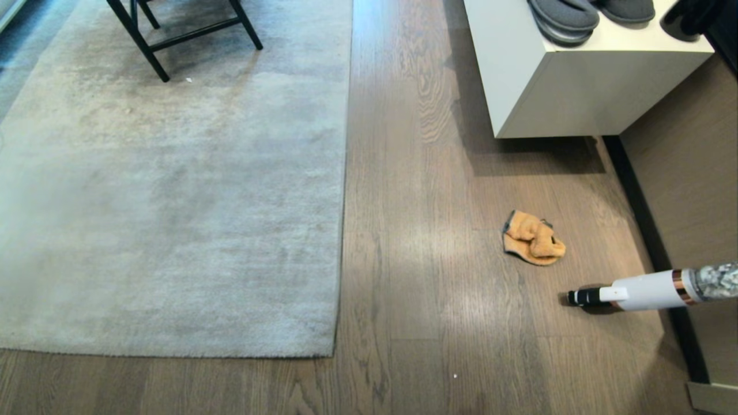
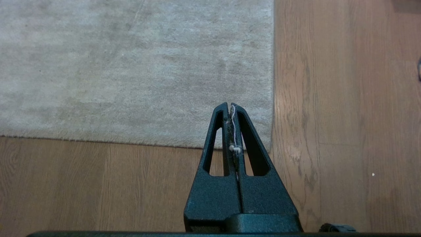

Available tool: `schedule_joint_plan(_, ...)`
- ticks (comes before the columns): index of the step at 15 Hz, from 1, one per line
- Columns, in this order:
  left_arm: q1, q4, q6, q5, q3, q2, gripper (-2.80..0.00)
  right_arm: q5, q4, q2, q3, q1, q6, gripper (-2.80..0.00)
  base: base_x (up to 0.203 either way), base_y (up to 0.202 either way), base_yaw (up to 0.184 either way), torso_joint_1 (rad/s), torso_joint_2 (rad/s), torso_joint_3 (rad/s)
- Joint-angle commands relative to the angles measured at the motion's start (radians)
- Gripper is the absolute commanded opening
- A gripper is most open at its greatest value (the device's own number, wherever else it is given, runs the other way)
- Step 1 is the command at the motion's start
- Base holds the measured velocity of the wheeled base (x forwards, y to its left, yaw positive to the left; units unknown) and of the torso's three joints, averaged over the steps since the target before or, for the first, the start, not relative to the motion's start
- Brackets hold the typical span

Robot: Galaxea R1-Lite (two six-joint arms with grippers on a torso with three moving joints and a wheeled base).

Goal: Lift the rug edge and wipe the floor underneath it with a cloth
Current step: Pick up the rag

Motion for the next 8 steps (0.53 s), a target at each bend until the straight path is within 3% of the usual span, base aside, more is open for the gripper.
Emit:
schedule_joint_plan(1, 0.0, 0.0, -0.002, 0.001, 0.0, 0.0, -2.8, -0.001, 0.0, 0.001, 0.0, 0.0, 0.001, -2.8, 0.0, 0.0, 0.0, 0.002, 0.0, -0.208)
schedule_joint_plan(8, 0.0, 0.0, -0.001, 0.001, 0.0, 0.0, -2.8, 0.0, 0.0, 0.001, 0.0, 0.0, 0.001, -2.8, 0.0, 0.0, 0.0, 0.001, 0.0, -0.197)
